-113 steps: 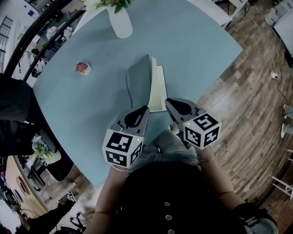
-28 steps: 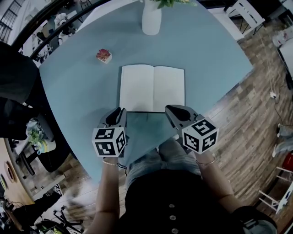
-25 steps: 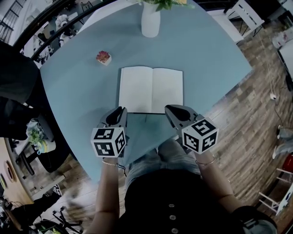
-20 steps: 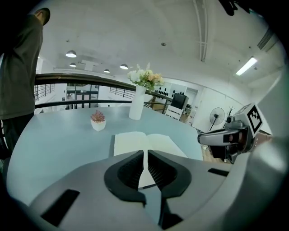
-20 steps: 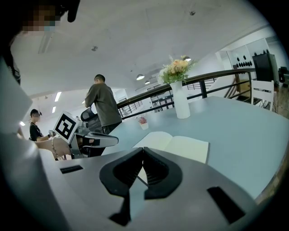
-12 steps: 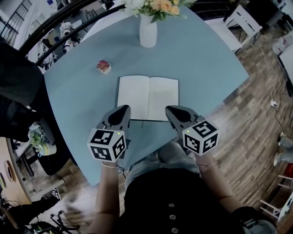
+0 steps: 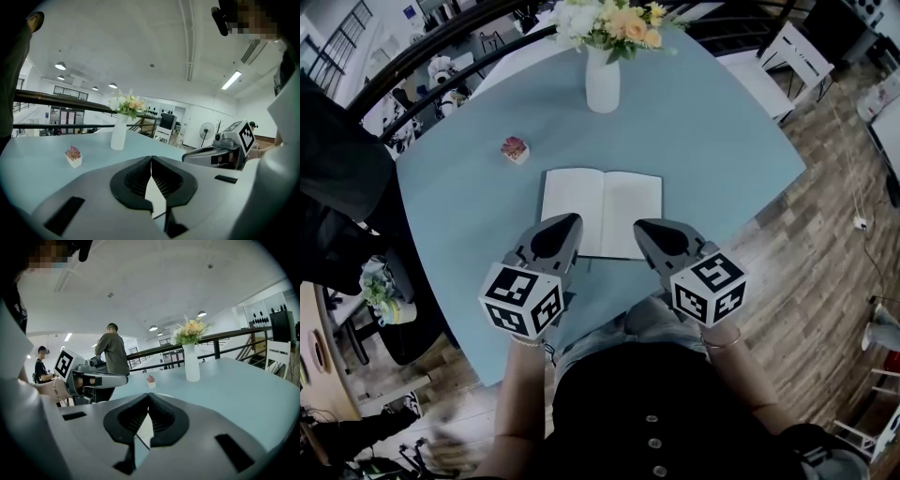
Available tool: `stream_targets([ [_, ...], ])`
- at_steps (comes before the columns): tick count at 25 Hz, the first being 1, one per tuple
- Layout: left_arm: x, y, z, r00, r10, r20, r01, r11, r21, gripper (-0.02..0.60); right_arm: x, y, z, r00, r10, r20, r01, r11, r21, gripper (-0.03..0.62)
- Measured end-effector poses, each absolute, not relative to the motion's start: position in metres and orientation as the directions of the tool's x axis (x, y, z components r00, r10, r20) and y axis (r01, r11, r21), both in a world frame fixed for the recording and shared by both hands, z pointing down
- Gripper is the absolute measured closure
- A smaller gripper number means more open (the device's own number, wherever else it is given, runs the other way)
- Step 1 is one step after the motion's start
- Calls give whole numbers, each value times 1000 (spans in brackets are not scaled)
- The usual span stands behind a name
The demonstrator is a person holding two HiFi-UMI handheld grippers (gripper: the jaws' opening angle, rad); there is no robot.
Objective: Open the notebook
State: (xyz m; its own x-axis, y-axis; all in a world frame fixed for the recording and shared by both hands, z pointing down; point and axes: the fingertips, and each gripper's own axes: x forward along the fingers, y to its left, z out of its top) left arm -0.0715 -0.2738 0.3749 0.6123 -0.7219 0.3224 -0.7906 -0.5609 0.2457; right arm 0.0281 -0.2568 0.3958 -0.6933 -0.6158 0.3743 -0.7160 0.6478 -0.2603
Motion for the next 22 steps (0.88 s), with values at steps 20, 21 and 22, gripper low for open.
stream_targets([
  [20,-49,-270,359,613,-717,331,-786,-595,166,563,25,-262,362,-698,-647,308,-711,678,-186,589],
  [21,-48,-269,361,615,-713,336,-785,-597,169,563,24,-262,363,-700,-644,309,-709,680,-188,589],
  [22,-47,-269,363,615,-710,342,-784,-597,170,563,23,-262,364,-702,-642,310,-707,682,-188,589],
])
